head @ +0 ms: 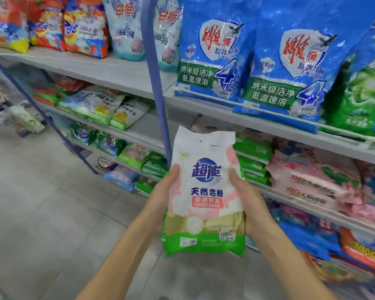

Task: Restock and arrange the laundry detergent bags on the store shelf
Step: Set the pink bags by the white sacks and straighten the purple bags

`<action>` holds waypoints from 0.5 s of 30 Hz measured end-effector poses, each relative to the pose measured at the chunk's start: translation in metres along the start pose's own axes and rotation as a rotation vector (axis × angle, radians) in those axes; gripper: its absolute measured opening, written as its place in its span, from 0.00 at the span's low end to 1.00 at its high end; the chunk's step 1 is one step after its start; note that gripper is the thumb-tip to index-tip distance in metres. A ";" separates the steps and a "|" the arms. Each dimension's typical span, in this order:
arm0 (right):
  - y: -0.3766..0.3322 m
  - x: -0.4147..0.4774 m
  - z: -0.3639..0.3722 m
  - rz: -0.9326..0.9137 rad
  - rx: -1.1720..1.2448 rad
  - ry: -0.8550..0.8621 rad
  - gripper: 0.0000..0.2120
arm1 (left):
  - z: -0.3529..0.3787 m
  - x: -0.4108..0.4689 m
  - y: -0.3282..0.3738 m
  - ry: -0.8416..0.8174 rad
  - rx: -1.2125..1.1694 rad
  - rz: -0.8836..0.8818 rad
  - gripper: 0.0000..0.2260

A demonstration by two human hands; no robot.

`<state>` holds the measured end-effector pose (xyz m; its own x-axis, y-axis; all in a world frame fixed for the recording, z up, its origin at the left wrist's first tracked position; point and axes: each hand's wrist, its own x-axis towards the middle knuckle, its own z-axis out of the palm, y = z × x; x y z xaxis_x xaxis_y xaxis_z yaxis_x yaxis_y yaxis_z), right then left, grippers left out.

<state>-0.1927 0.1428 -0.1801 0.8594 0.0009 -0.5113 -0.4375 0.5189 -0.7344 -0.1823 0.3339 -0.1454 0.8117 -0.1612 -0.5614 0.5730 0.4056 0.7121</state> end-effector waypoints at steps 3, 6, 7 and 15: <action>0.009 0.011 0.012 0.004 0.062 0.064 0.20 | -0.013 0.023 0.017 -0.043 0.023 -0.072 0.21; 0.007 0.027 0.019 0.002 0.069 0.093 0.17 | -0.022 0.050 0.031 -0.054 0.046 -0.107 0.21; 0.005 0.033 0.022 -0.019 0.070 0.080 0.19 | -0.025 0.059 0.037 -0.058 0.043 -0.111 0.20; 0.034 0.070 0.030 -0.168 -0.157 0.070 0.34 | -0.042 0.130 0.049 -0.119 0.051 -0.175 0.22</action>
<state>-0.1397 0.1862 -0.2278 0.9055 -0.1365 -0.4018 -0.3304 0.3674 -0.8694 -0.0530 0.3711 -0.2012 0.7055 -0.3317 -0.6263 0.7087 0.3163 0.6307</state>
